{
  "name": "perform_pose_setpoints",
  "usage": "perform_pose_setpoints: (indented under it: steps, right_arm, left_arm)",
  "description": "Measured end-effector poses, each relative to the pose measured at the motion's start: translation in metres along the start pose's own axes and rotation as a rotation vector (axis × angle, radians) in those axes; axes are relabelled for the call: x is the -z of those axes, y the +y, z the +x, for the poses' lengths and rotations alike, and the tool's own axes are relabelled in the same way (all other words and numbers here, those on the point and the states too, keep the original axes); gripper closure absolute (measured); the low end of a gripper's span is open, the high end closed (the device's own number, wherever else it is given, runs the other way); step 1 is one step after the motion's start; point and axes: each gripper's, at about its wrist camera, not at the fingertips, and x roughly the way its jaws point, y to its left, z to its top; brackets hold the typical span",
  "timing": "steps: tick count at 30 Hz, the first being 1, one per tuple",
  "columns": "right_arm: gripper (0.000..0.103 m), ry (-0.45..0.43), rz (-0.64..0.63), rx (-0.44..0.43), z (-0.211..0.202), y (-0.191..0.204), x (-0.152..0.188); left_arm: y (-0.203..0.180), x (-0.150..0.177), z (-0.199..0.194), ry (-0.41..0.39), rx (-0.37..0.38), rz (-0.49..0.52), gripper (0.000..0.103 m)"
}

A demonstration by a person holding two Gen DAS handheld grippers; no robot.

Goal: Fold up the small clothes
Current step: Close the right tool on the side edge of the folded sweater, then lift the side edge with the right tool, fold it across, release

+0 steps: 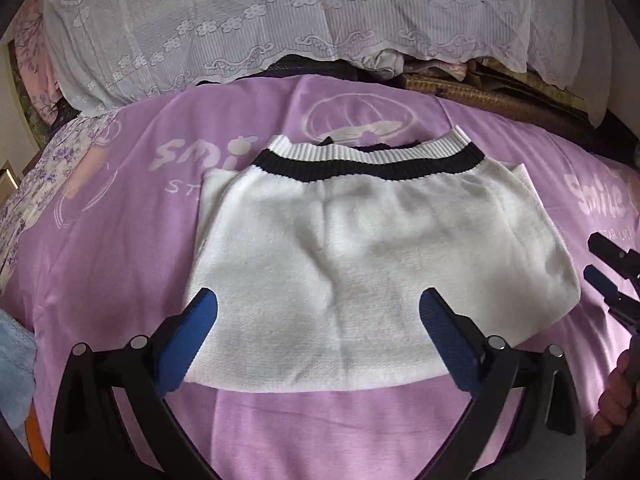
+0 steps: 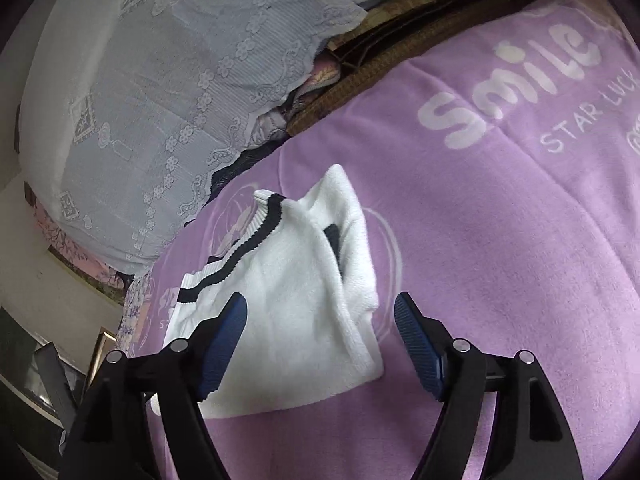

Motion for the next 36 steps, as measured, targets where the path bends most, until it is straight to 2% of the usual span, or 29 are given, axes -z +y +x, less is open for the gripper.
perform_pose_setpoints:
  steps: [6,8,10,12,17,19,21,24,27,29,32,33,36]
  right_arm:
    - [0.026,0.043,0.071,-0.078,0.010,-0.014,0.003]
    - [0.026,0.055,0.109,-0.106,0.015,-0.019,0.001]
    - [0.026,0.079,0.118,-0.122,0.025,-0.019,-0.003]
    - [0.027,0.115,0.093,-0.102,0.039,-0.014,-0.009]
    - [0.029,0.171,0.075,-0.041,0.079,0.001,-0.033]
    - [0.038,0.169,0.066,-0.045,0.088,0.002,-0.037]
    - [0.060,0.153,0.048,-0.047,0.090,-0.004,-0.035]
    - [0.067,0.186,0.095,-0.109,0.088,-0.016,-0.036]
    - [0.066,0.207,0.090,-0.137,0.088,-0.016,-0.034]
    - [0.065,0.208,0.063,-0.127,0.089,-0.011,-0.032]
    - [0.067,0.187,0.059,-0.120,0.088,-0.009,-0.030]
    - [0.072,0.173,0.068,-0.122,0.086,-0.009,-0.029]
    - [0.079,0.138,0.097,-0.171,0.075,-0.007,-0.029]
  left_arm:
    - [-0.027,-0.023,0.024,0.079,0.039,-0.046,0.004]
    - [-0.031,-0.023,0.042,0.088,-0.004,-0.052,0.004]
    - [-0.032,-0.013,0.068,0.142,-0.023,-0.036,0.004]
    - [-0.031,-0.010,0.066,0.088,-0.018,-0.027,0.004]
    - [-0.030,-0.012,0.061,0.088,-0.014,-0.028,0.004]
    - [-0.026,-0.018,0.055,0.090,0.001,-0.049,0.004]
    - [-0.027,-0.027,0.047,0.065,0.001,-0.045,0.004]
    - [-0.043,-0.040,0.050,0.056,-0.032,-0.008,0.004]
    - [-0.060,-0.036,0.083,0.152,-0.024,0.010,0.004]
    - [-0.066,-0.029,0.087,0.086,-0.055,0.029,0.004]
    - [-0.063,-0.029,0.086,0.097,-0.041,0.026,0.004]
    - [-0.061,-0.029,0.086,0.095,-0.030,0.015,0.004]
    - [-0.055,-0.026,0.076,0.067,-0.007,-0.008,0.004]
